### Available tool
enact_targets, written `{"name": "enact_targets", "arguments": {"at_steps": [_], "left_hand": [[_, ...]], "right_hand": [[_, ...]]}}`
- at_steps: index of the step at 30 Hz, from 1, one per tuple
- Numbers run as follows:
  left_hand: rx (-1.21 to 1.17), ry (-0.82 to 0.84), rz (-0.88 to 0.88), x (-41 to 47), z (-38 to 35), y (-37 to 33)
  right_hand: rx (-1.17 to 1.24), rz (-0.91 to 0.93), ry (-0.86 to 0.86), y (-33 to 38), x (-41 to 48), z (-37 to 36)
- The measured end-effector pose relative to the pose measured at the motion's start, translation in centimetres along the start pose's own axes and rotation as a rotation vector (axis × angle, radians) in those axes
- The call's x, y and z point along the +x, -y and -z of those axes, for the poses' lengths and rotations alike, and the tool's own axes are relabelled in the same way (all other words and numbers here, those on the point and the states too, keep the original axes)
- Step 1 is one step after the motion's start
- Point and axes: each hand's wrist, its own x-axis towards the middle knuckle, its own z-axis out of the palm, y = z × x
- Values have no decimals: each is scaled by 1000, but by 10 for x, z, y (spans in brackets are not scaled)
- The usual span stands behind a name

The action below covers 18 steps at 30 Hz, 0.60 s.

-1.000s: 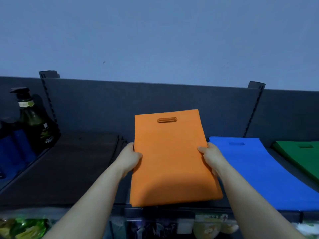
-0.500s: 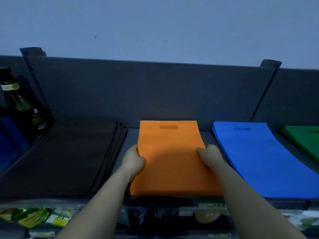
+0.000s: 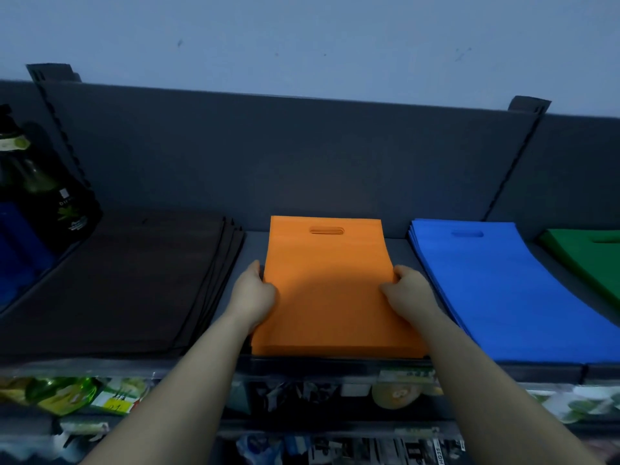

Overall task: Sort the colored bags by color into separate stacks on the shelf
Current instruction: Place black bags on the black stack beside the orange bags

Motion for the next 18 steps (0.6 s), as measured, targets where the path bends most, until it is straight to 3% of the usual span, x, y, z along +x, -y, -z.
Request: {"name": "enact_targets", "arguments": {"at_steps": [3, 12, 18], "left_hand": [[112, -55, -40, -5, 5, -7], [624, -319, -374, -23, 48, -22], [766, -409, -402, -27, 115, 6]], "right_hand": [[-96, 84, -38, 11, -4, 3], [-413, 384, -94, 68, -6, -14], [-476, 498, -113, 117, -30, -52]]}}
